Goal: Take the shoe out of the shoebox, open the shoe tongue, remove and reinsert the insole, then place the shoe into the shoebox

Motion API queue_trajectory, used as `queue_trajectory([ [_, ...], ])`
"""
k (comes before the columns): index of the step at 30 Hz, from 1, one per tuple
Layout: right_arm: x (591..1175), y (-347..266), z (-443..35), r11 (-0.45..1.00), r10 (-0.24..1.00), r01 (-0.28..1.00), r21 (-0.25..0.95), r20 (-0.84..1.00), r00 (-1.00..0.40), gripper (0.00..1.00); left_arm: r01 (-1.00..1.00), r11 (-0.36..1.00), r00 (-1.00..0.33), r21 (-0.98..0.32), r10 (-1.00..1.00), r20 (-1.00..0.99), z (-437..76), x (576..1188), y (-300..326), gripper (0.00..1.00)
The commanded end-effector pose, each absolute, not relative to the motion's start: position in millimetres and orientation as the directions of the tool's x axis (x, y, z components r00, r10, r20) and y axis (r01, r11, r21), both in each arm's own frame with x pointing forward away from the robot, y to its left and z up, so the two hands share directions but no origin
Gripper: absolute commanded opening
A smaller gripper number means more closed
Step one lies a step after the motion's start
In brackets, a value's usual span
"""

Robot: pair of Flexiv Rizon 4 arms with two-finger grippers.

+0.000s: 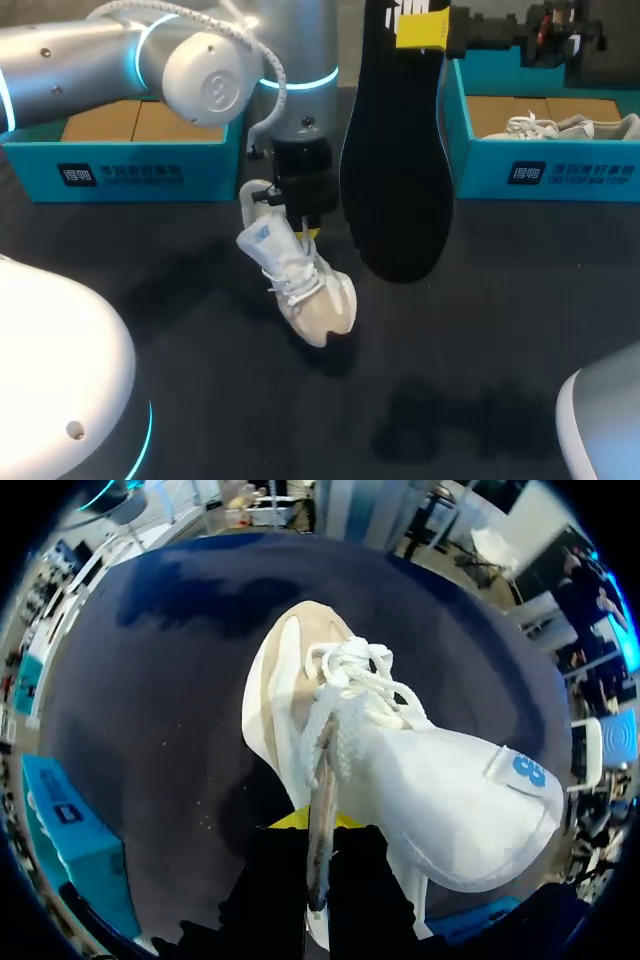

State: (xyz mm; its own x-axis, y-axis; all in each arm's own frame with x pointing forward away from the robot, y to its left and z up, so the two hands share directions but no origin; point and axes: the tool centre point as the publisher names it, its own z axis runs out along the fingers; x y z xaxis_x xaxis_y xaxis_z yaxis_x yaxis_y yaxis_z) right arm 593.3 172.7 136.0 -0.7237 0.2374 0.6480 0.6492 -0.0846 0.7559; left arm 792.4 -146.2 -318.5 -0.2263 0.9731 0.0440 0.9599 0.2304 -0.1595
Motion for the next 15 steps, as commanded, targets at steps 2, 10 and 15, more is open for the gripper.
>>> queue_trajectory([
  [2,586,179,134,-0.099,0.240,0.646,0.757,0.649,-0.722,0.00,0.978,0.138,-0.125,-0.157,0.988,0.092,-318,797,-155,0.00],
  [10,586,179,134,-0.099,0.240,0.646,0.757,0.649,-0.722,0.00,0.987,0.041,-0.018,-0.156,0.989,0.147,-325,788,-162,0.00],
  [15,586,179,134,-0.099,0.240,0.646,0.757,0.649,-0.722,0.00,0.989,0.023,0.001,-0.146,0.987,0.161,-329,781,-164,0.00],
])
